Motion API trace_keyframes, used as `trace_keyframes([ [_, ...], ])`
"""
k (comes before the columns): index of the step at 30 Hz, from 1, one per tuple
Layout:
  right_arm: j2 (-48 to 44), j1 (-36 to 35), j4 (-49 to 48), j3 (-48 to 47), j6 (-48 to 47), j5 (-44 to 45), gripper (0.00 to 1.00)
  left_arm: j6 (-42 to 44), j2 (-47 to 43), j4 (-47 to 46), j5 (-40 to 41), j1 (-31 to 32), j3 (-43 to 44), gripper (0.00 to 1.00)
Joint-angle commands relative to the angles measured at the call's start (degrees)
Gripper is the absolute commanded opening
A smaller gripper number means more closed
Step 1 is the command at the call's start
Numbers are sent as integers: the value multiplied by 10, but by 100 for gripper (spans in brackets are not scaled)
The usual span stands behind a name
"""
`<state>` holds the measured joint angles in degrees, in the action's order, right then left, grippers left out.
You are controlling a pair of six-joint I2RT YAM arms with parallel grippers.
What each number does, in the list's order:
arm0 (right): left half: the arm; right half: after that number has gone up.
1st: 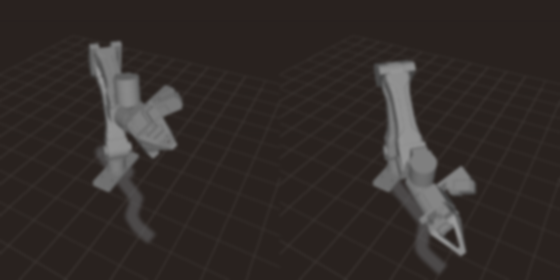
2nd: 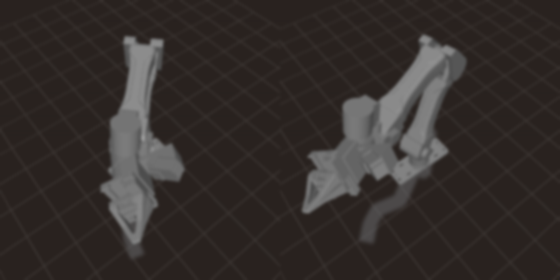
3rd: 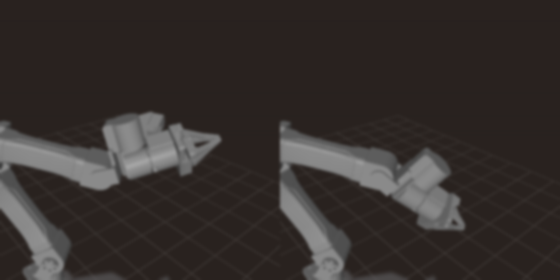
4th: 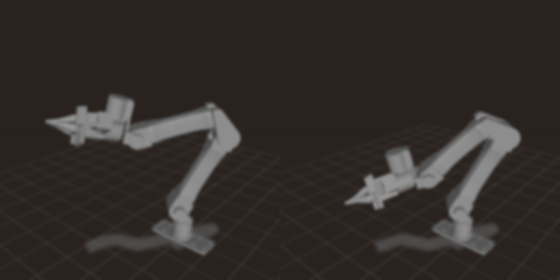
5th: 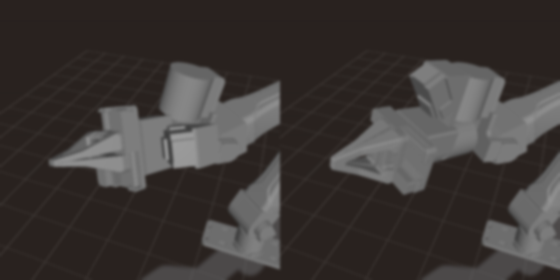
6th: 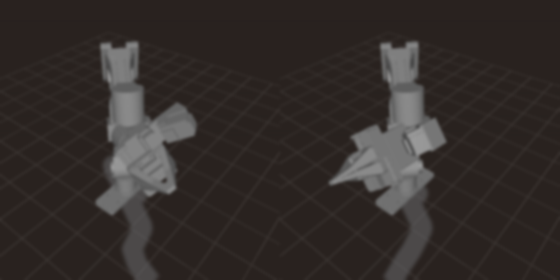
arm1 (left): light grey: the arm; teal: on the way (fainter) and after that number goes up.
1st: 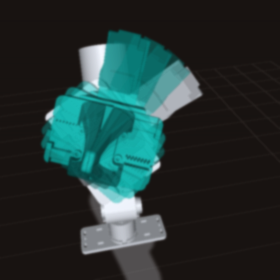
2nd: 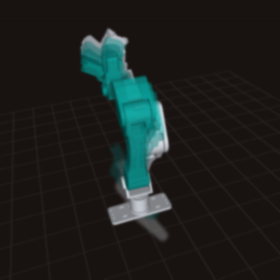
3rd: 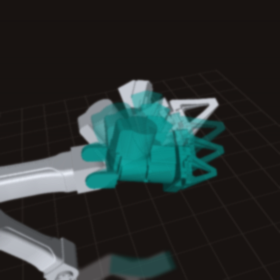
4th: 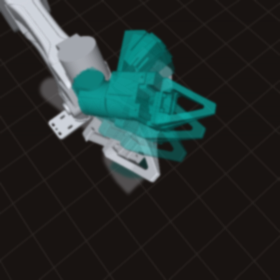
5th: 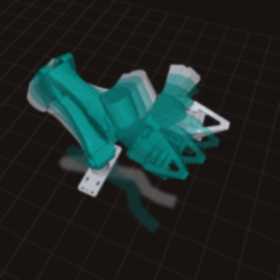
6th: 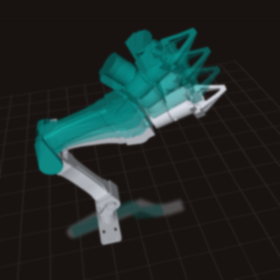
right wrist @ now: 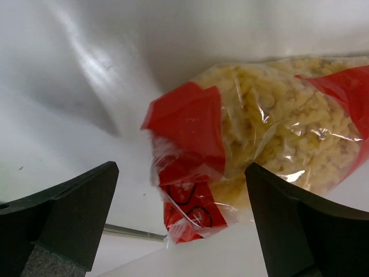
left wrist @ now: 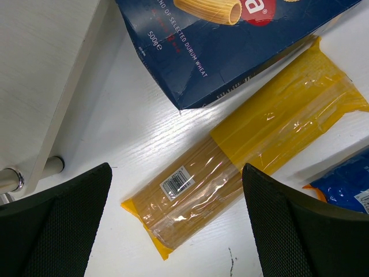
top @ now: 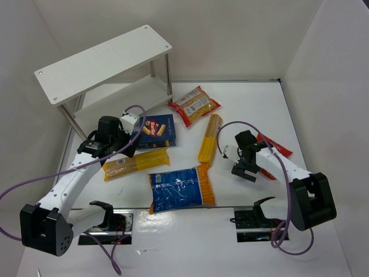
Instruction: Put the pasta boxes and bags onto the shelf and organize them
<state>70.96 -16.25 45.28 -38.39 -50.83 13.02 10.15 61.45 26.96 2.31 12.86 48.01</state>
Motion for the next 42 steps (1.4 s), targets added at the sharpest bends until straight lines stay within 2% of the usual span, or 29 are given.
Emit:
trace_keyframes([
  [1,30,-4,-93,9,14,60,100,-10,-5,-13,2,2,16,99],
  [6,74,-4,-178,10,40,111,100,-10,-11,-13,2,2,16,99],
  [8,80,-4,-220,10,48,142,86,-10,-16,-13,2,2,16,99],
  [10,88,-4,-235,2,59,148,62,-10,-16,-13,2,2,16,99],
  [11,98,-4,-235,-5,70,153,25,-10,-21,-13,2,2,16,99],
  [12,103,-4,-250,-13,78,161,8,-10,-21,-13,2,2,16,99],
  [13,109,-4,-250,-13,83,161,0,-10,-21,-13,2,2,16,99],
  [16,101,-25,-234,-38,99,155,0,-10,-21,-13,2,2,16,99],
  [19,79,-64,-178,-86,116,98,0,-10,-21,-13,2,2,16,99],
  [23,38,-103,-108,-184,135,-37,0,-10,-21,-13,2,2,16,99],
  [25,22,-108,-85,-217,135,-75,0,-10,-21,-13,2,2,16,99],
  [35,-55,-122,-127,-265,143,-333,0,-10,-10,-13,-4,2,11,99],
  [42,-93,-117,-201,-240,203,-533,0,1,-20,-8,-48,2,11,99],
])
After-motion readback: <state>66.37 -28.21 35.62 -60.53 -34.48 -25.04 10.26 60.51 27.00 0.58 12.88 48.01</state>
